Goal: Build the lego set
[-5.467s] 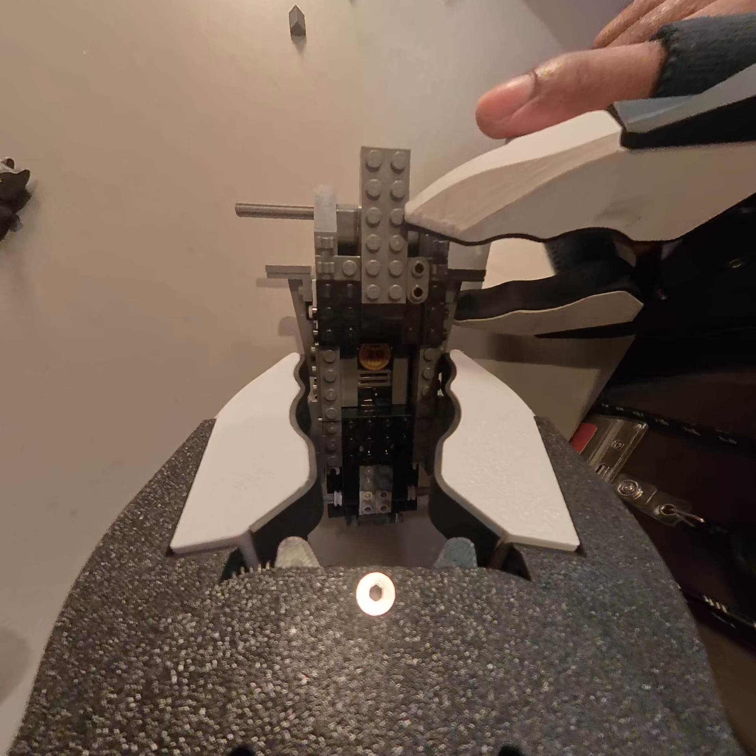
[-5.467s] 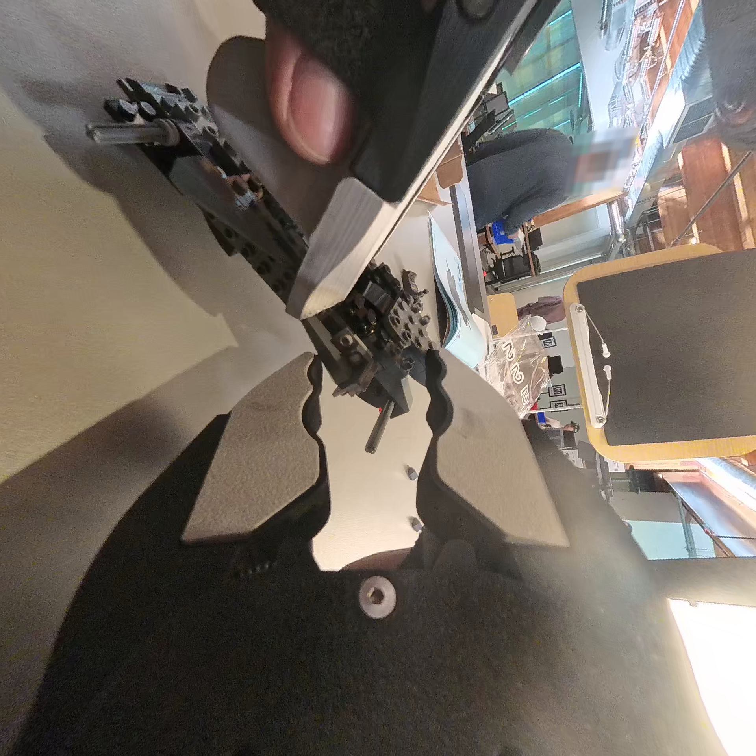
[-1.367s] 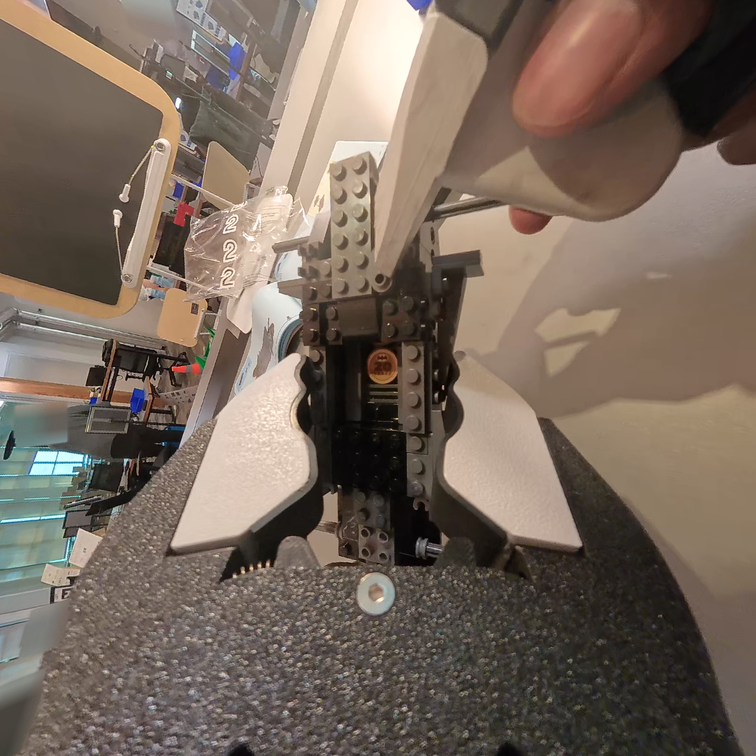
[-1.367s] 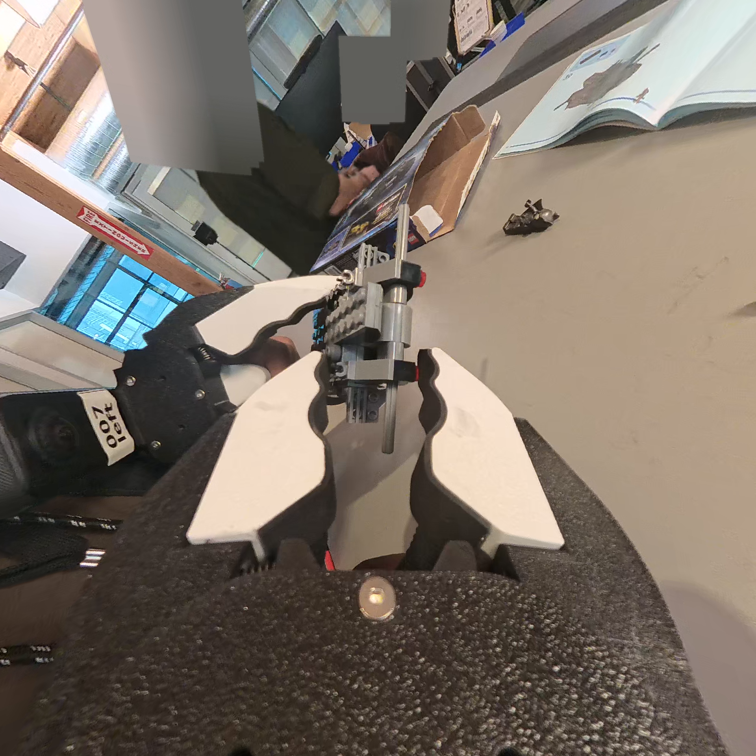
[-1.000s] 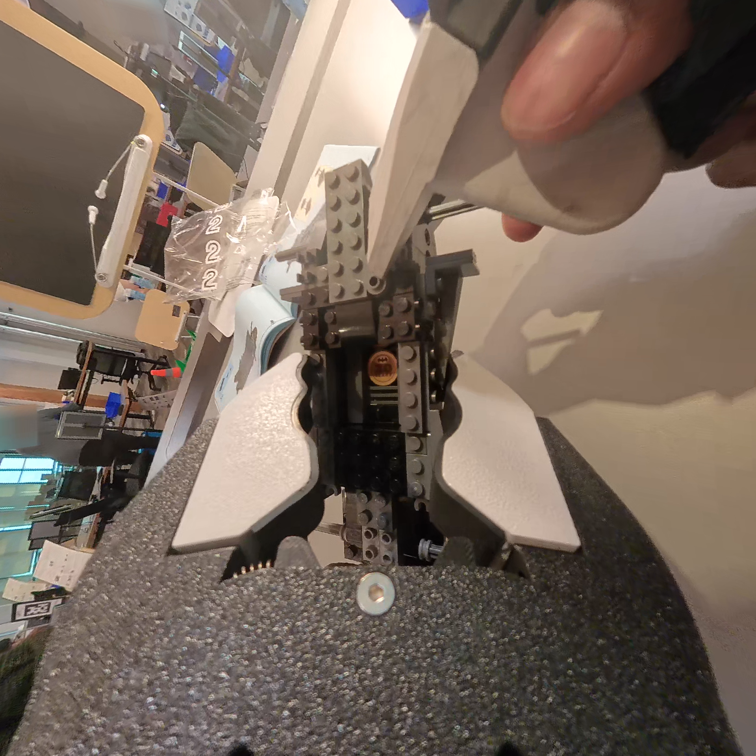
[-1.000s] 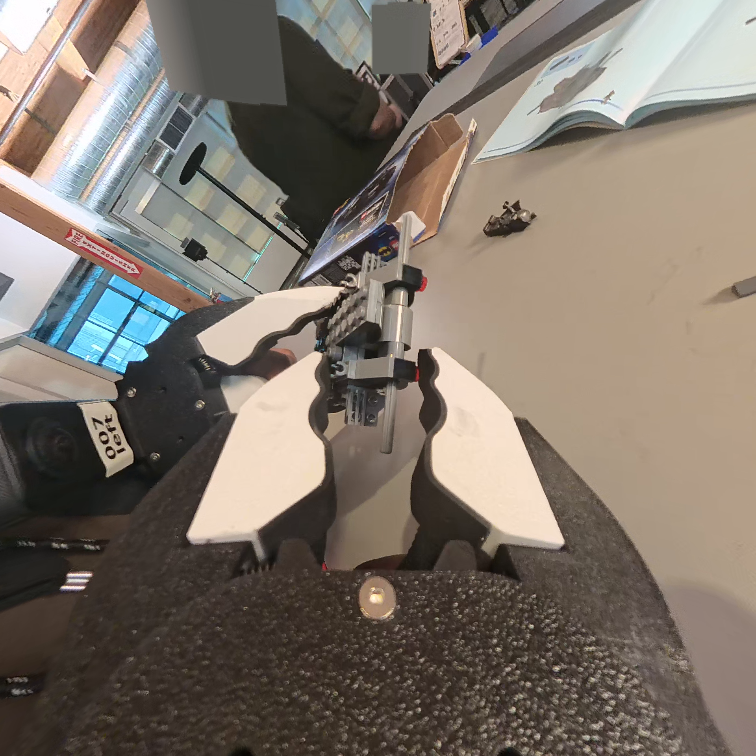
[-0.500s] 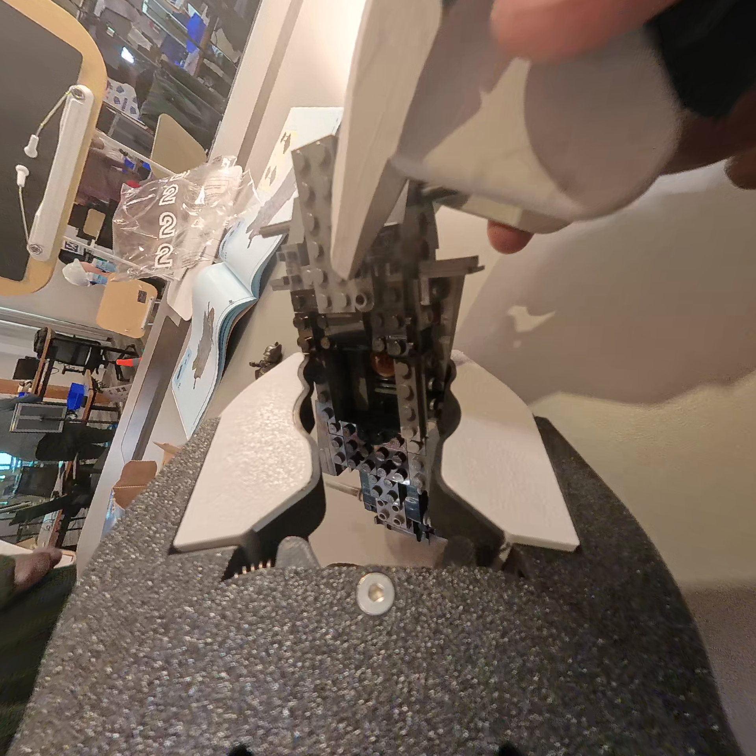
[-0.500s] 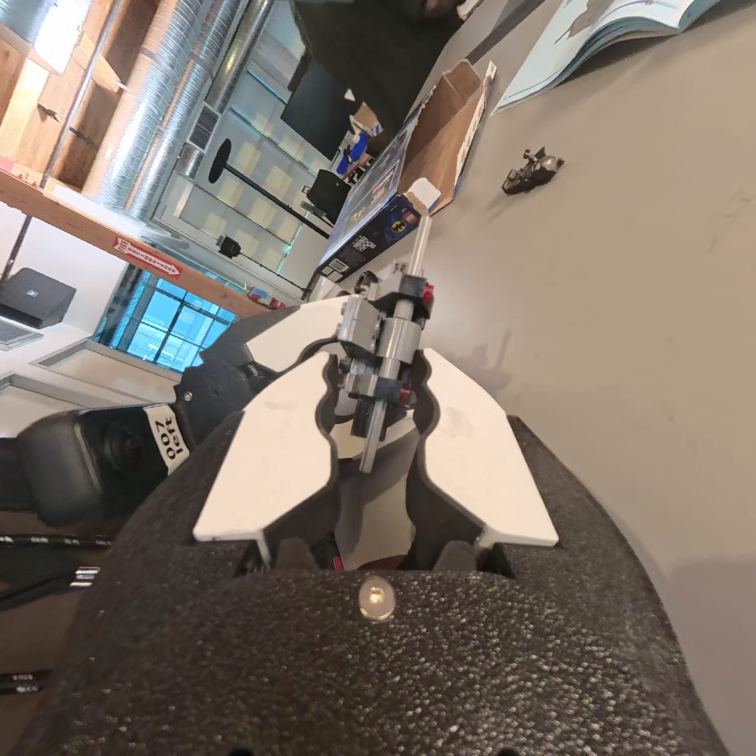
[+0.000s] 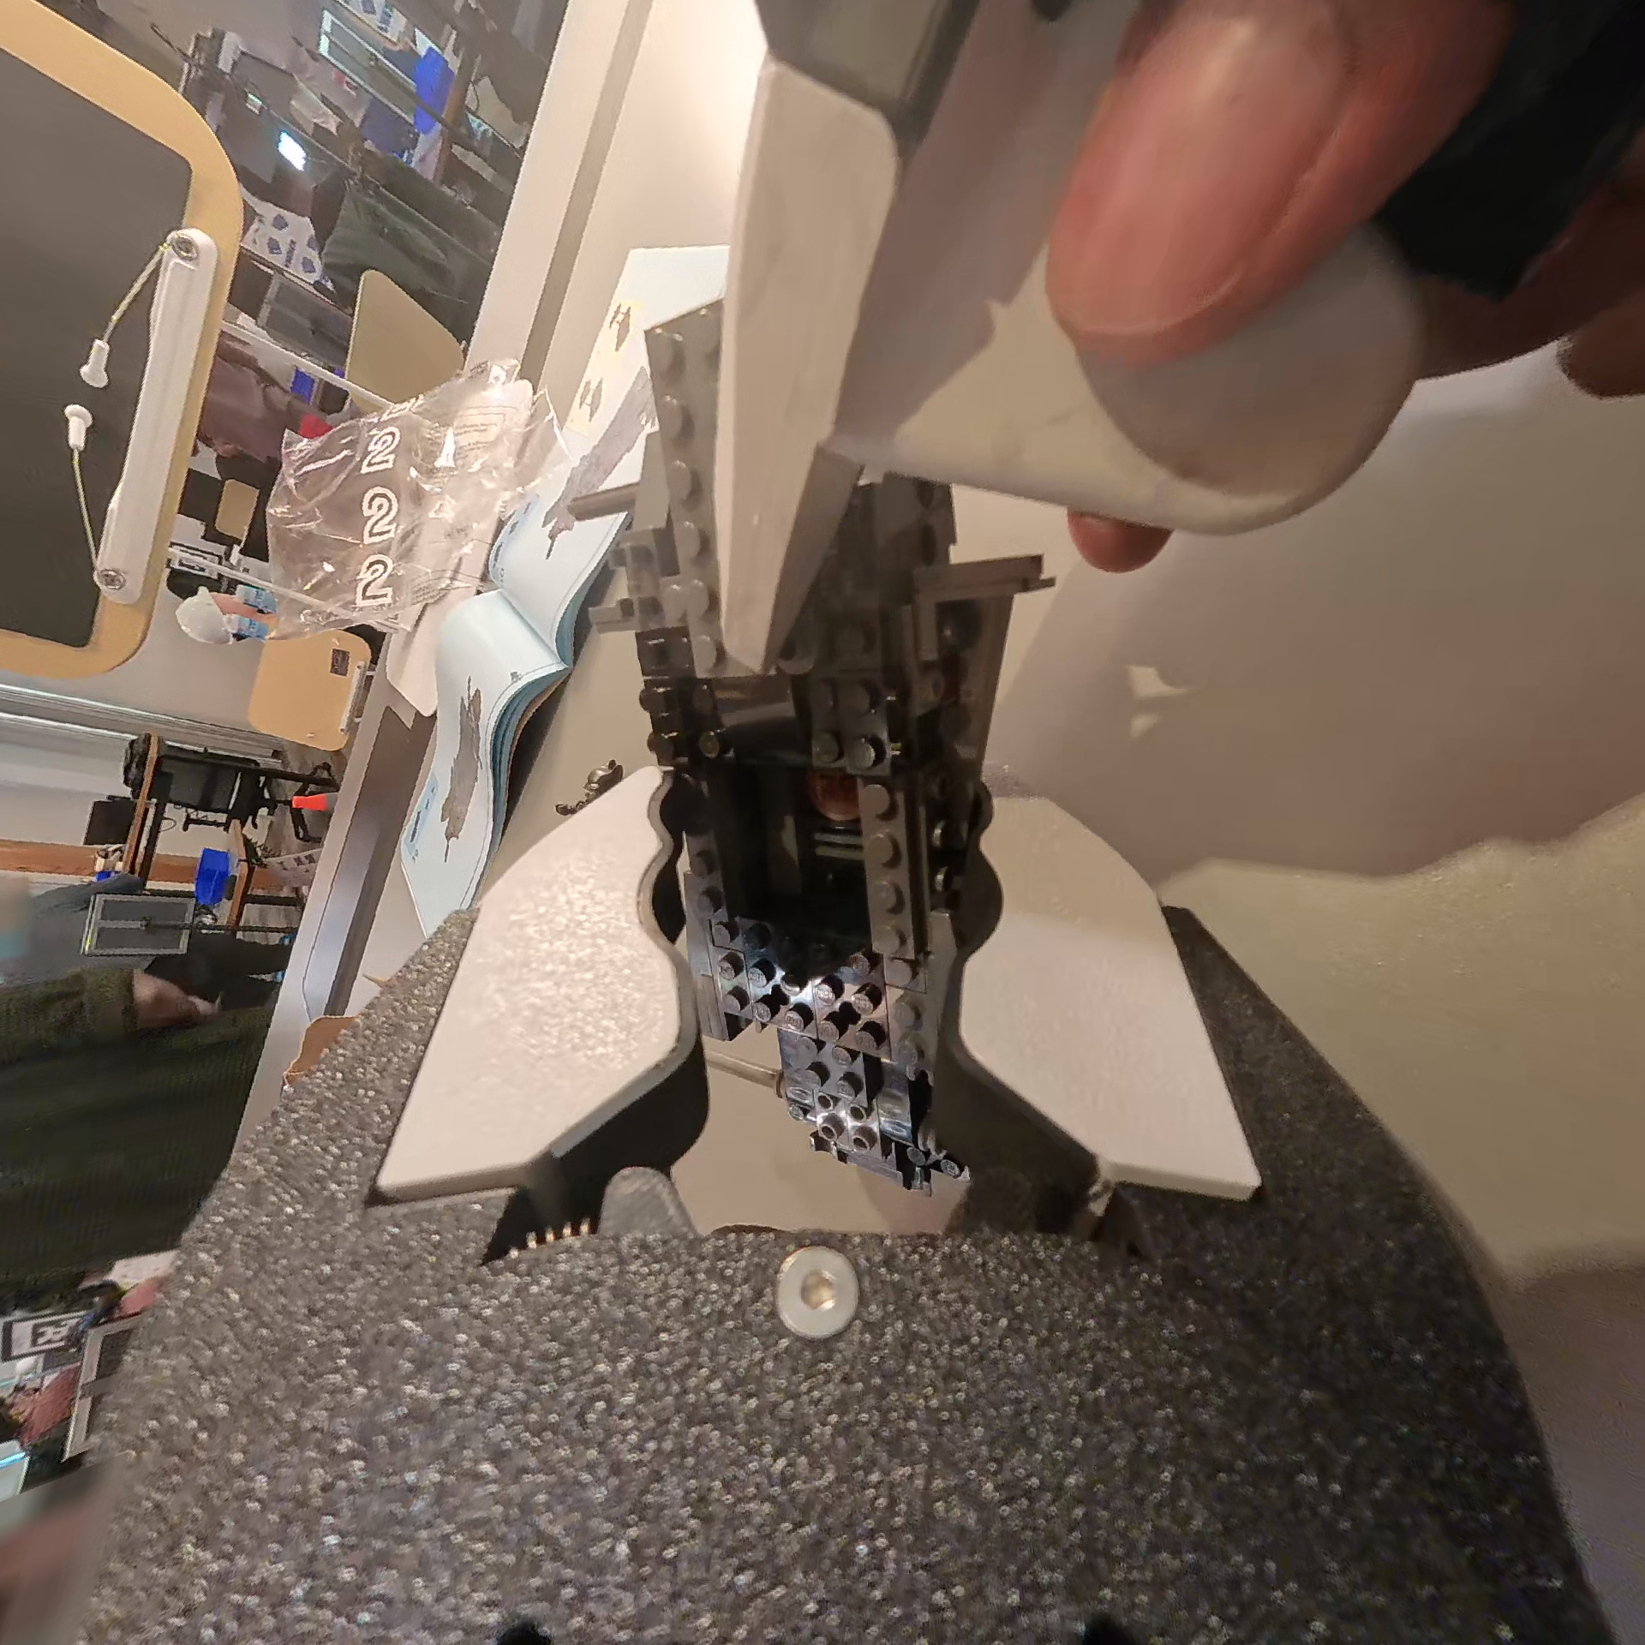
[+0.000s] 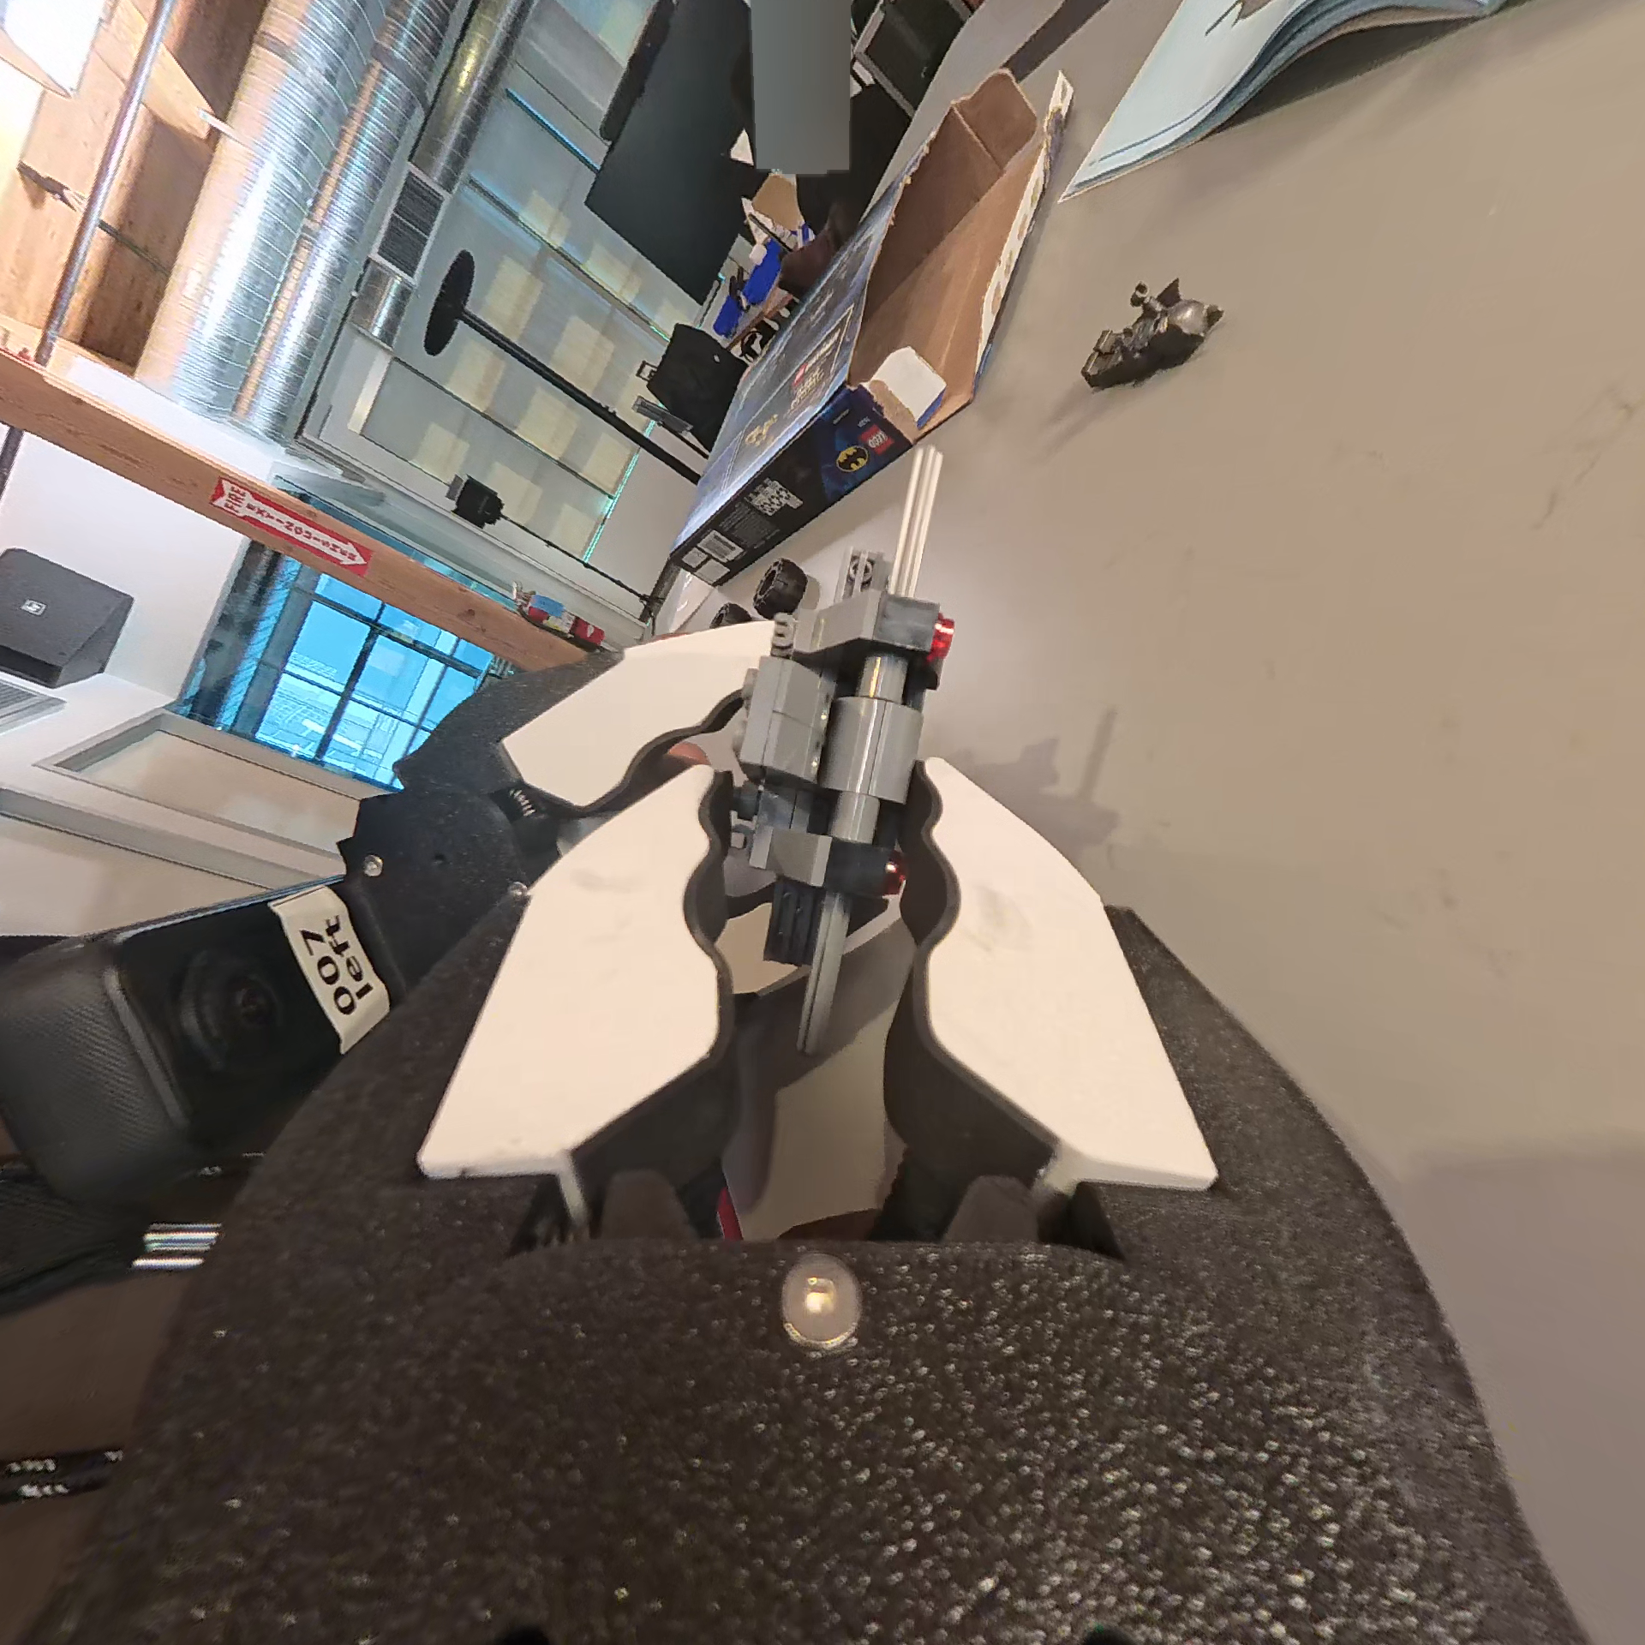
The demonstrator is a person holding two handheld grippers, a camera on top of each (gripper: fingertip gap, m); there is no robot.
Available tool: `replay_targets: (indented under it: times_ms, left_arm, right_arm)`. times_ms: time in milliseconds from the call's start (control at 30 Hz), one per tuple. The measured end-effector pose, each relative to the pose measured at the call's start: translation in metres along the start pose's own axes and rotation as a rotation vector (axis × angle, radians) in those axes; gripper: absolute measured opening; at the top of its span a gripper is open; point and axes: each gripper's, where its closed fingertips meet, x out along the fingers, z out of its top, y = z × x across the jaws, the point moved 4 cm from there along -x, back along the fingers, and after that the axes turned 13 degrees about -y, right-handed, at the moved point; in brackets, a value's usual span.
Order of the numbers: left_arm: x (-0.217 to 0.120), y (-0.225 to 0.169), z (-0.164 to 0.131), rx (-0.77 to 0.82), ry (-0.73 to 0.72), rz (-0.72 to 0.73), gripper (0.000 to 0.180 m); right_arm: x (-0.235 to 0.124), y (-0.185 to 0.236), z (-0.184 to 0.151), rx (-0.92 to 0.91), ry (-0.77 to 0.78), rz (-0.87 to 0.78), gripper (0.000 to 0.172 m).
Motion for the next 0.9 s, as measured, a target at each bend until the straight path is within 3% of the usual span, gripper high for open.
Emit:
replay_targets:
  times_ms: [233,467,667,733,900]
  left_arm:
    - [-0.002,-0.002,0.0,-0.098,-0.018,-0.099,0.064]
    - [-0.02,0.014,-0.004,-0.456,-0.104,-0.453,0.071]
    - [-0.023,0.031,-0.006,-0.847,-0.182,-0.829,0.061]
    - [-0.025,0.027,-0.005,-0.916,-0.195,-0.95,0.056]
    - [-0.027,0.024,0.003,-0.969,-0.241,-1.034,0.047]
  right_arm:
    - [-0.001,-0.002,0.001,-0.001,0.028,0.035,0.036]
    - [0.0,0.0,0.004,0.012,0.079,0.141,0.035]
    - [0.002,0.013,0.0,-0.059,0.181,0.282,0.034]
    - [0.003,0.017,-0.002,-0.068,0.207,0.314,0.035]
    - [0.005,0.024,-0.004,-0.126,0.249,0.334,0.035]
